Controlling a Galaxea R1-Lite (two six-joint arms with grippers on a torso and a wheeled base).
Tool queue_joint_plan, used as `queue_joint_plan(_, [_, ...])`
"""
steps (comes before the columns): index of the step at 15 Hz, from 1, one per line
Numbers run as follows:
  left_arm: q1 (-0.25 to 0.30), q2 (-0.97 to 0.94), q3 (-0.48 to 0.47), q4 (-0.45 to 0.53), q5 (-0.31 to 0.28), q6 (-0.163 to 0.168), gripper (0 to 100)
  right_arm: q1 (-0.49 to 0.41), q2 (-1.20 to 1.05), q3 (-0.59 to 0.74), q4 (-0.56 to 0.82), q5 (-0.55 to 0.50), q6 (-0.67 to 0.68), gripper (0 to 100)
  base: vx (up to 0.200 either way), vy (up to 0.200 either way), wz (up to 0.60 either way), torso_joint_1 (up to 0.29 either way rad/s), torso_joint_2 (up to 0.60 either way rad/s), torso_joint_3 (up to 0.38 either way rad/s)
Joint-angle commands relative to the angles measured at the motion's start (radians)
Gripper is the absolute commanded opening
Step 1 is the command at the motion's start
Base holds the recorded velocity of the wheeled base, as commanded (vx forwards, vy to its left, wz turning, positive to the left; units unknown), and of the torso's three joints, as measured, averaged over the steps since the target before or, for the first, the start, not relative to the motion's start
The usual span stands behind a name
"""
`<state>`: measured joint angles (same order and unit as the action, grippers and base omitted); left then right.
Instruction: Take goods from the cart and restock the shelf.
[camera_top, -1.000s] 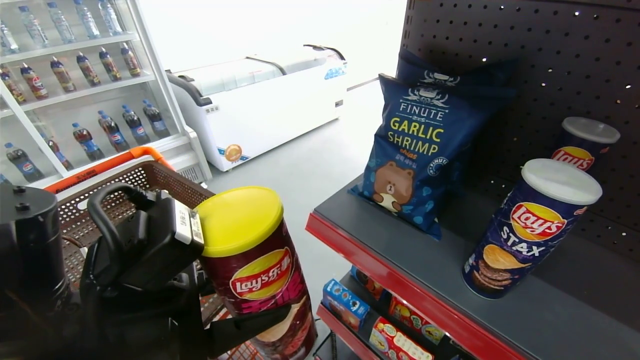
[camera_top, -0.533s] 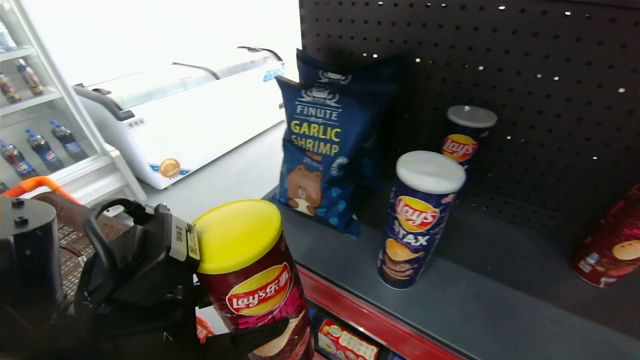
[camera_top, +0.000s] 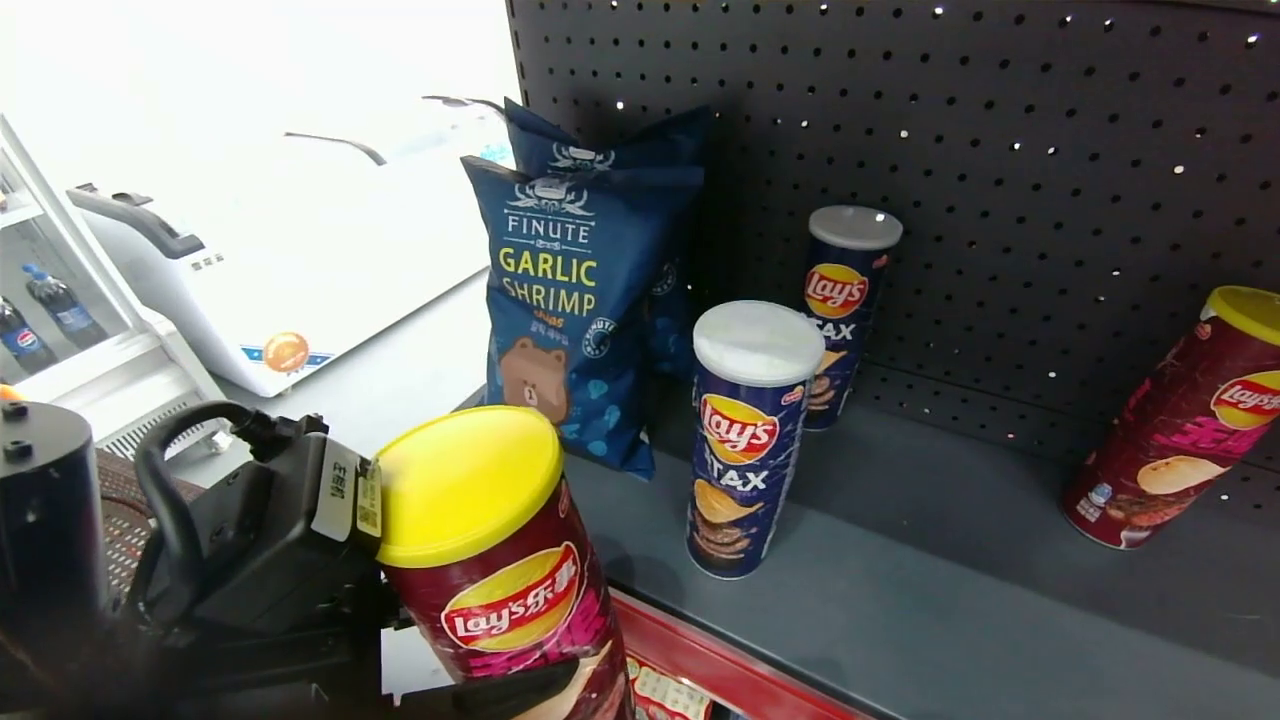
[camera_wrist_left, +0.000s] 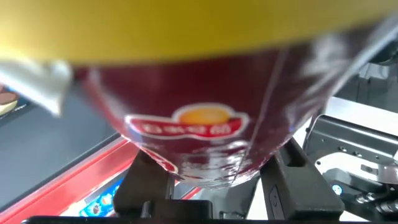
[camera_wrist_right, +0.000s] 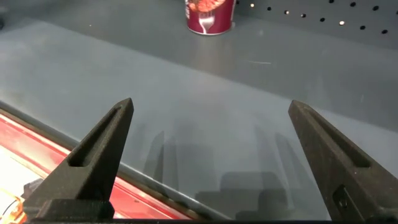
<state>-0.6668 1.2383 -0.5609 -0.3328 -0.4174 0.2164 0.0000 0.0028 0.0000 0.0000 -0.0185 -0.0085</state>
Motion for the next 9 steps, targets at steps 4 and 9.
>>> queue_joint_plan(4, [0.000, 0.000, 0.004, 0.000, -0.003, 0.000, 0, 0.000, 0.000, 0.000, 0.000, 0.000, -0.001, 100, 0.000, 0.000, -0.45, 0.001, 0.00, 0.002])
queue_joint_plan(9, [-0.023, -0.013, 0.015, -0.002, -0.015, 0.001, 0, 0.000, 0.000, 0.000, 0.000, 0.000, -0.001, 100, 0.000, 0.000, -0.60, 0.002, 0.00, 0.002])
